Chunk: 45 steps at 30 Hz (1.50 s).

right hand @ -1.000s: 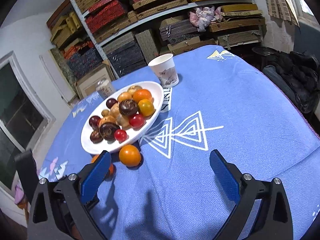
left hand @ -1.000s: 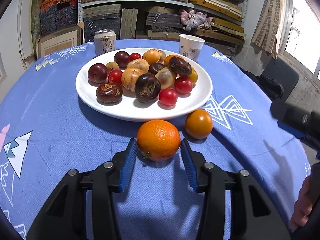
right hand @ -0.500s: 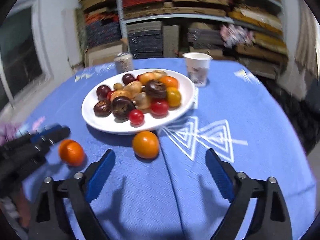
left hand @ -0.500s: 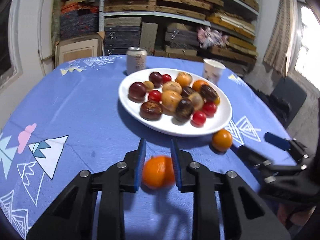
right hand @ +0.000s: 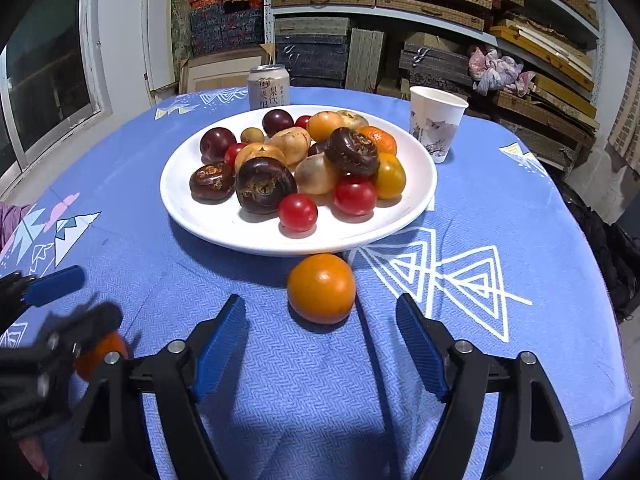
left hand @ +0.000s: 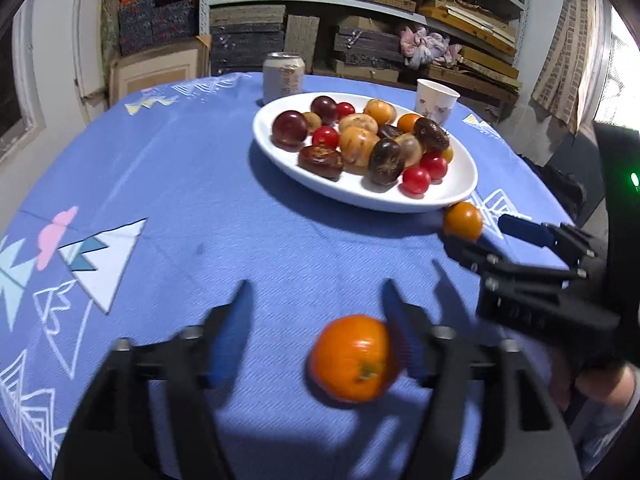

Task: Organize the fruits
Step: 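Grasp the large orange with the left tool while the right tool grasps the small orange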

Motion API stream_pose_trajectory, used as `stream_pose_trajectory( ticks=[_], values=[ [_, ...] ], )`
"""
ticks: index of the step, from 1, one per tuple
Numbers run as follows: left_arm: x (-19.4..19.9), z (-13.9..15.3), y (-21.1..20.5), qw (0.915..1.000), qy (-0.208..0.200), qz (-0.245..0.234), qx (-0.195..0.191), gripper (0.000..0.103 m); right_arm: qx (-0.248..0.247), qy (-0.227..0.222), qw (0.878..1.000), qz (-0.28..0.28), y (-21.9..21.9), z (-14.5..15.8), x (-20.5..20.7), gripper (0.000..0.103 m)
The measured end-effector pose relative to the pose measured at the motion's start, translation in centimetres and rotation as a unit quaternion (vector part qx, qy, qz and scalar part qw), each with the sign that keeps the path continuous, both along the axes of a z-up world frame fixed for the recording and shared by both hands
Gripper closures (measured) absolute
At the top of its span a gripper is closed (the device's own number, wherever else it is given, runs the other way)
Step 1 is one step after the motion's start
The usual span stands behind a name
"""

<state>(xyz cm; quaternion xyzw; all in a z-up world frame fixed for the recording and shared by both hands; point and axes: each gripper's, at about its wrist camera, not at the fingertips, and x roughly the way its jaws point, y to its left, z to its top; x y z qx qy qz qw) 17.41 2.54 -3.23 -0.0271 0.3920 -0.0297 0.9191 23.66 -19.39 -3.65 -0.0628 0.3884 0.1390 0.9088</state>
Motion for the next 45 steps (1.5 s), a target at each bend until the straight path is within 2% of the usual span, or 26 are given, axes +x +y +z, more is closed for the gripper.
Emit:
stream_pose_trajectory(
  ticks=[6,8,11,16,19,23,33,40,45],
  values=[
    [-2.1,0.1,-1.6,0.9985,-0.009,-0.052,0.016,0.032,0.007,0.008,1.0,-0.001,0.0,-0.1,0.3,0.028],
    [-2.4,-0.1,-2.1,0.9976,-0.012,-0.063,0.028,0.032,0.008,0.01,1.0,0.001,0.0,-0.2,0.5,0.036],
    [-2.3,-0.1,-2.4,0.9962,-0.003,-0.086,0.006,0.054,0.012,0.023,1.0,0.007,0.1,-0.5,0.8,0.05],
    [-2.8,-0.7,-3.4,0.9937,0.014,-0.111,0.005,0.054,0.023,0.033,0.999,0.004,-0.1,-0.7,1.1,0.051],
    [-2.9,-0.9,-3.5,0.9925,0.023,-0.12,-0.001,0.059,0.022,0.037,0.999,0.004,0.0,-0.8,1.1,0.057],
    [-3.5,-1.0,-3.6,0.9924,0.023,-0.121,0.001,0.059,0.027,0.043,0.999,0.002,-0.3,-1.0,1.4,0.064],
    [-5.1,-1.0,-3.1,0.9918,0.031,-0.124,0.008,0.059,0.032,0.049,0.998,0.0,-0.6,-1.1,1.6,0.066],
    [-6.0,-1.3,-2.2,0.9896,0.055,-0.133,-0.015,0.058,0.038,0.051,0.998,-0.001,-0.7,-1.1,1.6,0.066],
    [-6.1,-1.3,-2.1,0.9901,0.053,-0.129,-0.018,0.06,0.04,0.051,0.998,-0.001,-0.8,-1.1,1.6,0.067]
  ],
)
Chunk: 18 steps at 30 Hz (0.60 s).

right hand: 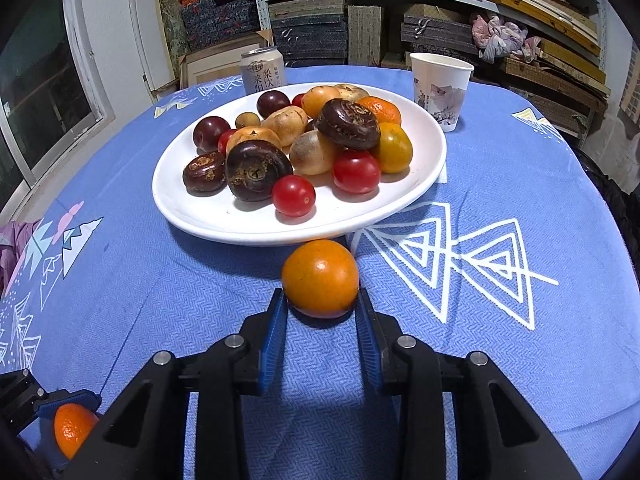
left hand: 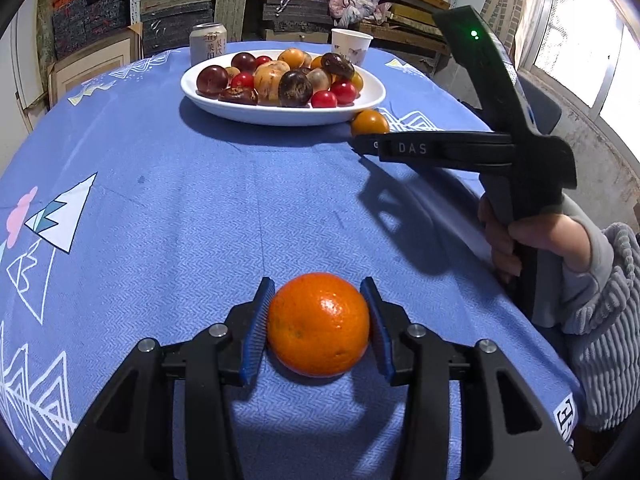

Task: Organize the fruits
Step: 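Grasp the large orange with the left tool while the right tool grasps the small orange, then place both oranges on the plate and open both tools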

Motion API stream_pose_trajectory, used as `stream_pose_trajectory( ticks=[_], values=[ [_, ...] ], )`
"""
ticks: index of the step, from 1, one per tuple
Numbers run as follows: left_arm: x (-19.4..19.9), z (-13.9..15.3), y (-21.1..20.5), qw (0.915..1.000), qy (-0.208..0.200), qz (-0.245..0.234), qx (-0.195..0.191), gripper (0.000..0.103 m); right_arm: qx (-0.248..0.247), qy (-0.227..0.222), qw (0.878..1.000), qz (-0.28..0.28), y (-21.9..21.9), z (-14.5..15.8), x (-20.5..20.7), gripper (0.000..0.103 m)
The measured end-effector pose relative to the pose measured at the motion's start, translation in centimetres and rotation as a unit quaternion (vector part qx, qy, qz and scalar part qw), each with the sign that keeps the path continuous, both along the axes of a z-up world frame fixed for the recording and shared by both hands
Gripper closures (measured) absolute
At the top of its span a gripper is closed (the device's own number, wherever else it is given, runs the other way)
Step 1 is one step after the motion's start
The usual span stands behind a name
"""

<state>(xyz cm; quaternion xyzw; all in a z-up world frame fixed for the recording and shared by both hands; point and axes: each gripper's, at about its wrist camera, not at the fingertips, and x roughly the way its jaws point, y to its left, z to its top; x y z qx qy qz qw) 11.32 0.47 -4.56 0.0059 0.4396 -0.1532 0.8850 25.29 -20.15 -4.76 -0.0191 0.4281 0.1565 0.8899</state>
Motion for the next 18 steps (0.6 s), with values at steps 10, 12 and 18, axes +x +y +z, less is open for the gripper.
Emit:
stream_pose_trajectory(
  ticks=[10,12,18],
  values=[
    [0.1,1.8,1.2,0.9984,-0.04,0.039,-0.006,0.06,0.025,-0.033,0.999,-0.008,-1.0,1.6,-1.6,0.068],
    [0.6,2.5,1.5,0.9977,-0.046,0.05,-0.007,0.06,0.037,-0.044,0.998,-0.011,-1.5,2.3,-2.3,0.068],
    [3.4,5.3,2.3,0.994,-0.077,0.078,-0.003,0.06,0.053,-0.063,0.996,-0.021,-2.5,3.3,-2.7,0.068]
  ],
)
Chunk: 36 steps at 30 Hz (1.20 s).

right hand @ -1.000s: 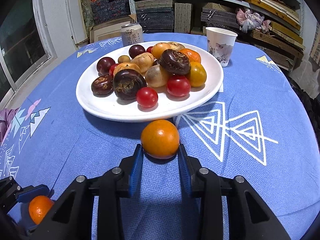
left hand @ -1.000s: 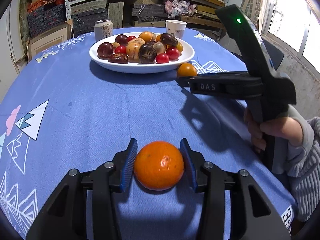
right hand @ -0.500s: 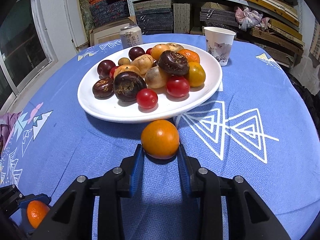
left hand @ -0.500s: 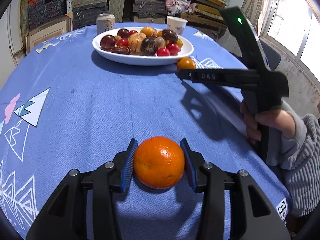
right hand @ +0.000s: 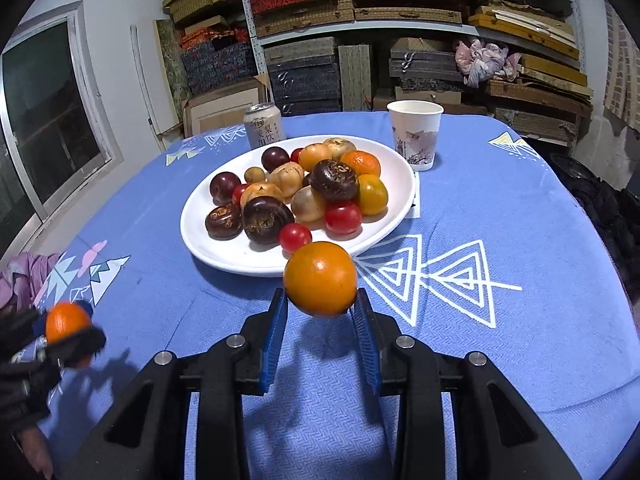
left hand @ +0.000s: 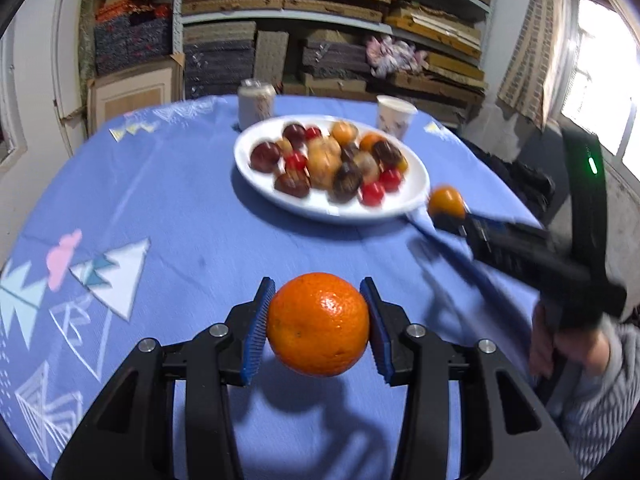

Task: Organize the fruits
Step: 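Place both oranges on the plate and open both tools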

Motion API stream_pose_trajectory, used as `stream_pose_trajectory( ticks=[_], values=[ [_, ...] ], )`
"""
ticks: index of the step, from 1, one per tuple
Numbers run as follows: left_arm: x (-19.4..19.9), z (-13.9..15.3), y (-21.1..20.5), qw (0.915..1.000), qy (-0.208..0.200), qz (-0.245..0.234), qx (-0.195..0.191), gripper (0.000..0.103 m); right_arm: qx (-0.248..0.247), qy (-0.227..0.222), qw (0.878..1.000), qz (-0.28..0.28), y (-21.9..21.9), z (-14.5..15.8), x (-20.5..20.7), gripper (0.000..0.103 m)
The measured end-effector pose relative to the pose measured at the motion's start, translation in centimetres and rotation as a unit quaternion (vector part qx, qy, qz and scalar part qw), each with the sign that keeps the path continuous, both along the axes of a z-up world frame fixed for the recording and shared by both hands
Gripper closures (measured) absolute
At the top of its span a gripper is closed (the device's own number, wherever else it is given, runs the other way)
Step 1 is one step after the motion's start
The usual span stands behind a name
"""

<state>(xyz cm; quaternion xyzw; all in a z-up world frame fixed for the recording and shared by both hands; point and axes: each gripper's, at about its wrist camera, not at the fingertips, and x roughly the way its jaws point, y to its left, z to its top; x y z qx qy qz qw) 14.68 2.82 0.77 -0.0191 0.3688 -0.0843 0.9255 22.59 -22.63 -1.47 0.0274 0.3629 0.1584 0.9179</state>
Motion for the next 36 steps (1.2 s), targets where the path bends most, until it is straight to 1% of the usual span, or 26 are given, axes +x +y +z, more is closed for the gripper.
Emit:
stream_pose_trajectory(
  ticks=[4,5,8,13,15,16,18,20,21,25,27,29,32,36],
  values=[
    [2.7,2.0,0.2,0.9997,-0.017,0.016,0.004,0.06,0.03,-0.012,0.999,-0.004,-0.9,1.7,0.0,0.068],
    [3.4,2.6,0.2,0.9996,-0.021,0.019,0.006,0.06,0.036,-0.018,0.999,-0.003,-1.2,2.9,0.3,0.068],
    [6.2,5.7,-0.2,0.9987,-0.042,0.024,0.015,0.06,0.034,-0.042,0.999,-0.003,-1.5,6.3,1.1,0.068],
    [10.8,11.1,-1.2,0.9955,-0.088,0.032,0.015,0.06,0.028,-0.094,0.995,-0.004,-1.4,13.1,3.2,0.068],
    [12.5,12.4,-1.6,0.9943,-0.1,0.034,0.013,0.06,0.024,-0.114,0.993,-0.005,-1.1,15.2,4.3,0.068],
    [13.6,12.8,-1.8,0.9937,-0.106,0.035,0.014,0.06,0.022,-0.12,0.993,-0.006,-0.9,15.7,4.9,0.068],
    [15.1,12.5,-2.0,0.9937,-0.105,0.039,0.012,0.06,0.025,-0.122,0.992,-0.007,-0.5,15.4,6.3,0.068],
    [17.1,10.7,-1.8,0.9951,-0.088,0.044,-0.002,0.06,0.031,-0.107,0.994,-0.003,0.0,13.8,7.8,0.068],
    [17.8,9.9,-1.6,0.9957,-0.079,0.048,-0.007,0.06,0.03,-0.094,0.995,-0.002,0.4,12.5,8.8,0.068],
    [21.0,4.6,-1.0,0.9979,-0.026,0.057,-0.015,0.06,0.018,-0.041,0.999,0.007,2.2,7.2,12.1,0.068],
    [22.2,2.3,-0.8,0.9983,-0.006,0.057,-0.012,0.06,0.006,-0.03,0.999,0.007,2.9,5.7,13.0,0.068],
    [22.7,0.7,-0.4,0.9982,0.002,0.06,-0.011,0.06,0.0,-0.016,1.0,0.014,3.5,4.3,13.8,0.068],
    [23.2,-0.9,-0.3,0.9981,0.008,0.061,-0.01,0.06,-0.008,-0.004,1.0,0.02,4.1,2.9,14.5,0.068],
    [23.3,-1.5,-0.7,0.9983,-0.005,0.058,0.002,0.06,-0.019,0.005,0.999,0.026,4.7,1.6,14.9,0.068]
  ],
)
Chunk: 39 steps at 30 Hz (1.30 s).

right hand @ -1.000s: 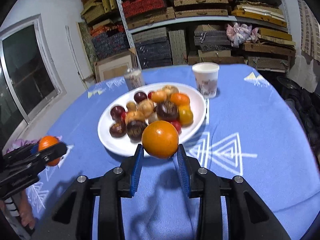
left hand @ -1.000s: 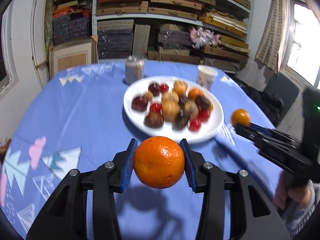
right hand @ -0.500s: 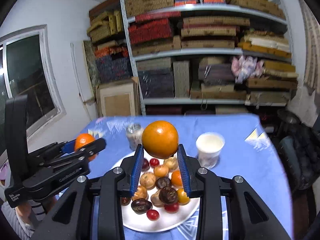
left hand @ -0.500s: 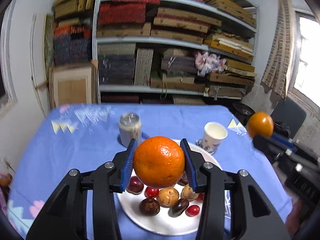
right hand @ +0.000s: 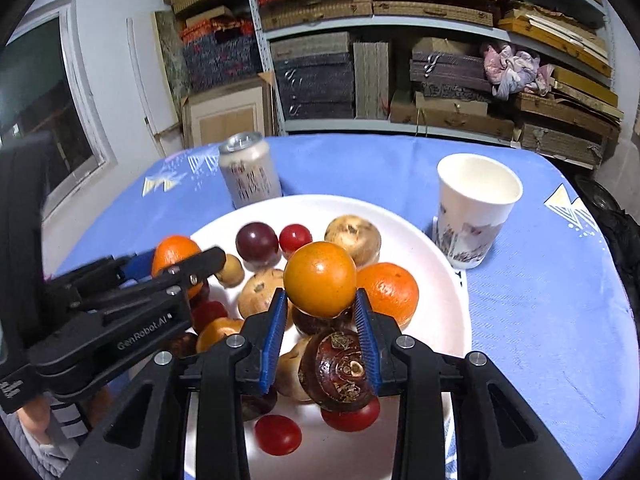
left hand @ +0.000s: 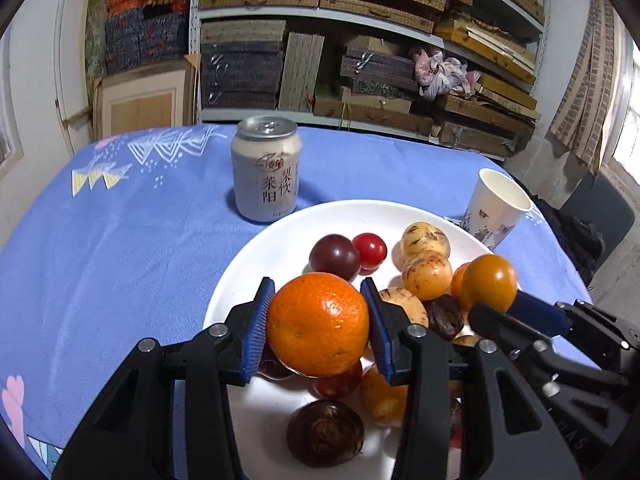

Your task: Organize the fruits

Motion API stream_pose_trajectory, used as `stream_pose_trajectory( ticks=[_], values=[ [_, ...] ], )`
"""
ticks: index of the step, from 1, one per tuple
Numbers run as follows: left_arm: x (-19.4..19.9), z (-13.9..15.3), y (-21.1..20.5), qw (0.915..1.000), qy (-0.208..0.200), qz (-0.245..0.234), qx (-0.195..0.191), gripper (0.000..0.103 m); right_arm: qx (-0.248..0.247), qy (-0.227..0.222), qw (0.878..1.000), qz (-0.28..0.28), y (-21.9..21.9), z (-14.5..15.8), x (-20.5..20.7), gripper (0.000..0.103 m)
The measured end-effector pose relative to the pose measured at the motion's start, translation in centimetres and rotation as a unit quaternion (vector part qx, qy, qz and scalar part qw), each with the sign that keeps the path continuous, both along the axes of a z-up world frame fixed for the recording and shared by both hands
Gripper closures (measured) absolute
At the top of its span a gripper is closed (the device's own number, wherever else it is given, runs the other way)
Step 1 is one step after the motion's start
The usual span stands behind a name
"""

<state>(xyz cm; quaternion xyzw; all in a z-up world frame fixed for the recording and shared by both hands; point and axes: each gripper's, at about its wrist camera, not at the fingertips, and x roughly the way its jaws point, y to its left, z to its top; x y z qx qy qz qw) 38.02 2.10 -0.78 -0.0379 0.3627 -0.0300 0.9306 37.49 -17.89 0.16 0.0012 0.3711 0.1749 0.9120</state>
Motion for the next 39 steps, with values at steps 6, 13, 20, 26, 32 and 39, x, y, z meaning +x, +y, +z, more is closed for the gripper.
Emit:
stream_pose_trajectory(
  ticks=[6,13,20,26,32,39],
  values=[
    [0.0,-0.3,-0.5,0.9999,-0.009,-0.002,0.007,0.059,-0.009,0.003,1.0,-0.001,0.2,-0.7,0.2,0.068],
    [-0.1,-0.7,-0.5,0.9998,-0.012,0.005,0.013,0.051,-0.011,0.002,1.0,-0.001,0.1,-1.0,0.4,0.065],
    [-0.6,-0.4,-0.5,0.9993,-0.025,0.015,0.025,0.041,-0.018,-0.009,1.0,-0.003,0.1,-0.5,-0.1,0.054],
    [-2.1,0.6,-0.3,0.9983,-0.04,0.027,0.032,0.034,-0.012,-0.02,1.0,-0.008,-0.2,0.5,-0.9,0.048],
    [-6.1,2.7,0.1,0.9955,-0.065,0.043,0.054,0.019,-0.01,-0.041,0.999,-0.011,-0.5,3.0,-4.0,0.035],
    [-13.2,4.7,1.3,0.9956,-0.073,0.046,0.036,0.004,-0.011,-0.078,0.996,-0.03,-1.9,4.2,-11.7,0.01]
  ],
)
